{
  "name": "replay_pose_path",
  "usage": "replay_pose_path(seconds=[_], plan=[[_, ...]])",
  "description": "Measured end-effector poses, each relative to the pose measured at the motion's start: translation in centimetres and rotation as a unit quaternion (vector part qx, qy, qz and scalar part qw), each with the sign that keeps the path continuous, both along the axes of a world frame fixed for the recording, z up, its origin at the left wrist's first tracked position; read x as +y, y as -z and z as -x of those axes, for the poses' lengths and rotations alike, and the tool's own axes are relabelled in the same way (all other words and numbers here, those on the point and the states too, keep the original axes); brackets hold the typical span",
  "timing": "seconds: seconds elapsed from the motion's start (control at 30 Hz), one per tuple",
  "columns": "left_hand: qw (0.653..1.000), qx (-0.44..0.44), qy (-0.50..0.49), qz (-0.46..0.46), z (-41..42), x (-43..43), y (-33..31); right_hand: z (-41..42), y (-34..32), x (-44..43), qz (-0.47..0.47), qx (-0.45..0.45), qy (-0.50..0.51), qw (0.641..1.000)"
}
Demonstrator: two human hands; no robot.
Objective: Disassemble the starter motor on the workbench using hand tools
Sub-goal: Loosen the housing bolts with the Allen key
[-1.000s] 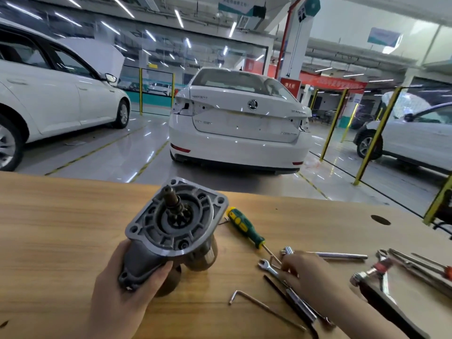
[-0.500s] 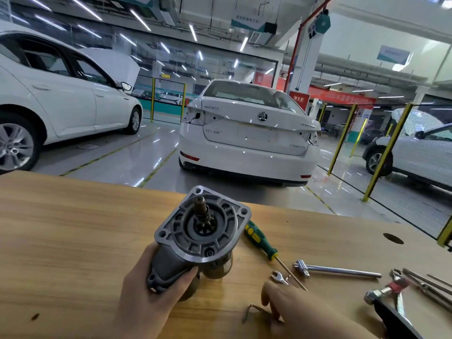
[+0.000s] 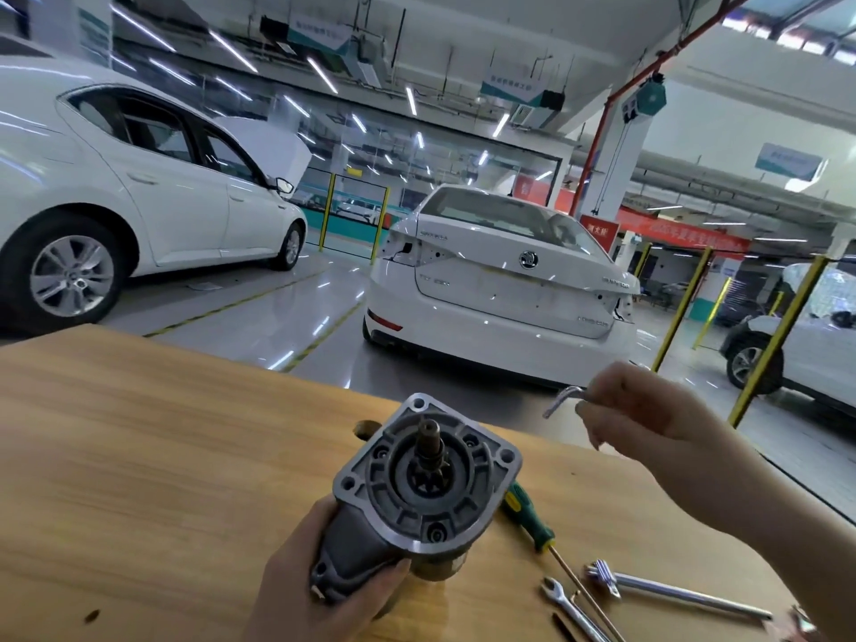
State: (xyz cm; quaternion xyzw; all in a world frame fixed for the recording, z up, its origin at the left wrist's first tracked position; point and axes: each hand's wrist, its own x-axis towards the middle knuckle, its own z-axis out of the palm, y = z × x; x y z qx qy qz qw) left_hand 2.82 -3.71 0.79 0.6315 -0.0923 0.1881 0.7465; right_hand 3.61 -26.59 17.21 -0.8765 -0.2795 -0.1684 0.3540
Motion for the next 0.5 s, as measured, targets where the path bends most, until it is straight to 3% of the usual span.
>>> replay_pose_path(seconds=[0.17, 0.37, 0.5], plan=[[0.999, -0.04, -0.021, -0.018, 0.3, -0.1, -0.4, -1.1, -1.1, 3.3, 0.159, -0.024, 0.046, 0.986], [0.999, -0.037, -0.019, 0.012, 0.4, -0.3, -0.6, -2.5, -1.5, 4.9, 0.231, -0.069, 0.099, 0.965], [0.999, -0.038, -0.021, 0.019, 0.5, -0.4, -0.2, -3.1, -1.0, 4.9, 0.269, -0.052, 0.095, 0.957]])
